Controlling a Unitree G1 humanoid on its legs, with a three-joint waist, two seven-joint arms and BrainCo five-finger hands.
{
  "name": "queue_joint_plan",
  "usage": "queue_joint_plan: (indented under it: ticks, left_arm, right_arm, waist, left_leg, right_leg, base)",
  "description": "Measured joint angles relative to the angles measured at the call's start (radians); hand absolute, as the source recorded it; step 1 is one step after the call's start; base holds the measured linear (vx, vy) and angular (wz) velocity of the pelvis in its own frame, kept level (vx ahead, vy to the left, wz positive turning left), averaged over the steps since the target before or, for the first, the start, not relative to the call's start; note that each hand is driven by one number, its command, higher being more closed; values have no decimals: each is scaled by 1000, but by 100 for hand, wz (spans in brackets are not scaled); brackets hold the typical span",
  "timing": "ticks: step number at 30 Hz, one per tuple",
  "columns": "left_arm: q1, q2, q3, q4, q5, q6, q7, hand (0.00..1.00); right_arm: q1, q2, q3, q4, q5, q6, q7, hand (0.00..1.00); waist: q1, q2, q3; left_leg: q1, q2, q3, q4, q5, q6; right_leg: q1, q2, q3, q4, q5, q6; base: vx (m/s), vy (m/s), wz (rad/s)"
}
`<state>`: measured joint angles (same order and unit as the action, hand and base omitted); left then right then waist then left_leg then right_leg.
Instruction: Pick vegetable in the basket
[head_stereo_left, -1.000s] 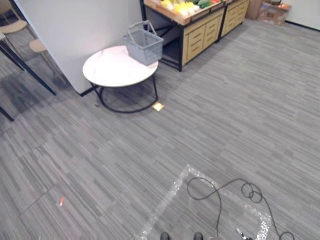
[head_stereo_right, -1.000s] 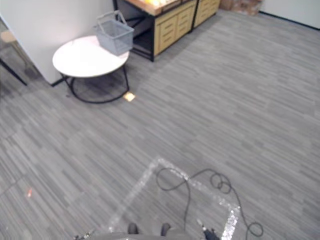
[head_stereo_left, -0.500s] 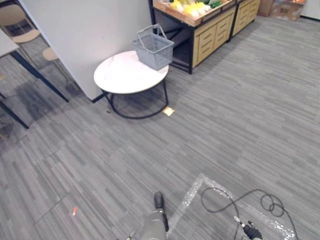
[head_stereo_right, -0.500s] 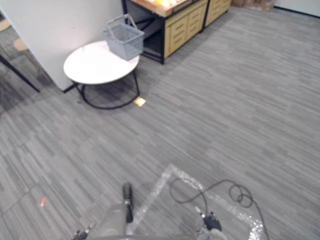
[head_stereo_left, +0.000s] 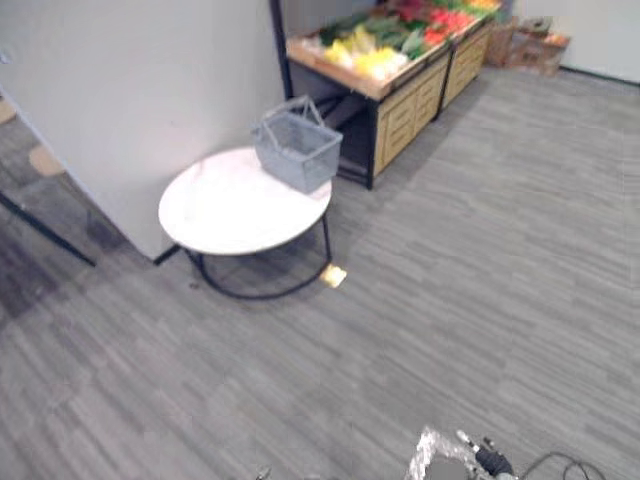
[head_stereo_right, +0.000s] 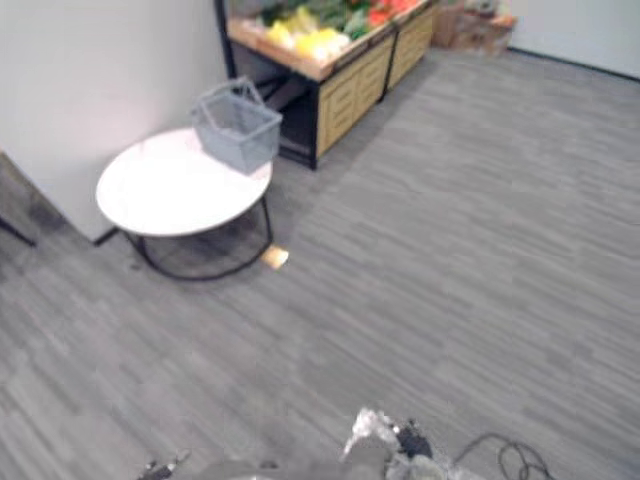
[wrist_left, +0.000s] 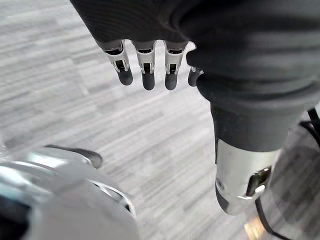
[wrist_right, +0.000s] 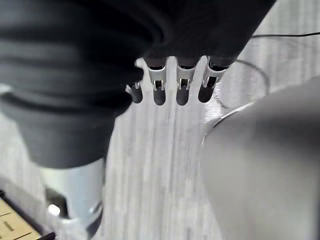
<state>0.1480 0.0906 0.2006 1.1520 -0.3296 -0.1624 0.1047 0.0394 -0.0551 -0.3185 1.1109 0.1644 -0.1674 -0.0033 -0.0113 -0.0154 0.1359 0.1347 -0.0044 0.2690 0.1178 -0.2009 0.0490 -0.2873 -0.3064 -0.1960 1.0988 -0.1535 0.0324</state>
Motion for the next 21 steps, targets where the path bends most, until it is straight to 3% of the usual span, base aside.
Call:
queue_joint_plan:
  ticks: [3, 5, 7, 8, 9, 10, 11, 12, 14, 15, 16, 18, 21]
  left_arm:
    - [-33, -20, 15, -12, 0, -1, -1, 0]
    - [-63, -51, 41, -23, 0, -3, 0, 0]
    - [-63, -70, 60, -17, 0, -2, 0, 0]
    - [-60, -85, 107, -22, 0, -3, -1, 0]
    - [-59, -100, 148, -23, 0, -2, 3, 0]
    - [-50, -107, 159, -19, 0, -2, 4, 0]
    - [-41, -135, 171, -27, 0, -3, 7, 0]
    - [-43, -136, 170, -27, 0, -3, 7, 0]
    - [-45, -136, 169, -30, 0, -2, 4, 0]
    - [-44, -131, 161, -31, -4, -2, 3, 0]
    - [-43, -124, 152, -31, -6, -2, 0, 0]
    - [-43, -119, 151, -37, -5, -3, 0, 0]
    - [-48, -112, 138, -51, -20, -17, -3, 0]
  right_arm:
    - [4, -6, 1, -31, 4, -14, 1, 0]
    - [15, -9, 1, -55, 5, -17, -1, 0]
    - [15, -6, 2, -56, 5, -17, -2, 0]
    - [24, -9, 5, -56, 5, -15, -3, 0]
    - [36, -16, 14, -57, 4, -11, -3, 0]
    - [36, -19, 14, -56, 3, -10, -3, 0]
    - [34, -40, 12, -56, 1, -8, -3, 0]
    - [31, -43, 11, -56, 0, -7, -2, 0]
    - [30, -44, 10, -55, 0, -5, -3, 0]
    - [31, -44, 10, -45, -1, -4, -3, 0]
    - [25, -44, 11, -26, -1, 2, -4, 0]
    - [20, -35, 9, -21, 0, 6, -4, 0]
    - [3, -24, -29, 8, 2, 11, -6, 0]
  waist:
    - [-16, 10, 3]
    - [-13, 26, 7]
    - [-15, 22, 6]
    - [-18, 24, 3]
    - [-17, 24, -1]
    - [-14, 36, -6]
    - [-14, 75, -22]
    - [-13, 84, -22]
    - [-16, 94, -20]
    - [-12, 85, -9]
    - [-4, 85, -6]
    - [2, 79, -2]
    - [14, 72, 1]
  left_leg:
    - [85, 17, 2, -53, -12, -16]
    - [125, 63, -5, -81, -54, -65]
    - [144, 83, -18, -80, -86, -98]
    - [173, 102, -35, -80, -118, -106]
    - [204, 125, -44, -60, -126, -104]
    - [200, 145, -51, -21, -122, -107]
    - [130, 221, -94, 174, -79, -106]
    - [93, 241, -117, 264, -47, -112]
    - [-16, 276, -191, 498, 114, -118]
    - [-94, 299, -226, 684, 183, -150]
    - [-161, 312, -210, 839, 173, -144]
    - [-231, 304, -171, 930, 127, -137]
    - [-376, 254, -70, 858, 53, -134]
  right_leg:
    - [-92, 17, -105, -268, -19, -5]
    - [-124, 62, -84, -660, 48, 33]
    - [-131, 80, -8, -843, 120, 52]
    - [-133, 80, 25, -834, 121, 54]
    - [-146, 91, 23, -741, 169, 58]
    - [-147, 95, 19, -700, 173, 54]
    - [-134, 123, -21, -622, 96, 8]
    - [-120, 133, -31, -607, 69, 0]
    - [-68, 149, -61, -590, 3, -19]
    - [-3, 160, -74, -598, -33, -36]
    - [75, 177, -76, -630, -55, -47]
    - [177, 189, -83, -698, -72, -50]
    - [329, 194, -105, -825, -78, -35]
  base:
    - [489, -51, 33]
    - [473, -185, 36]
    - [523, -280, 33]
    - [729, -399, 41]
    - [649, -361, 37]
    - [775, -481, 24]
    - [625, -430, 16]
    - [731, -521, 19]
    - [532, -346, 22]
    - [563, -305, 8]
    - [539, -278, -1]
    - [478, -210, 2]
    - [451, -104, 11]
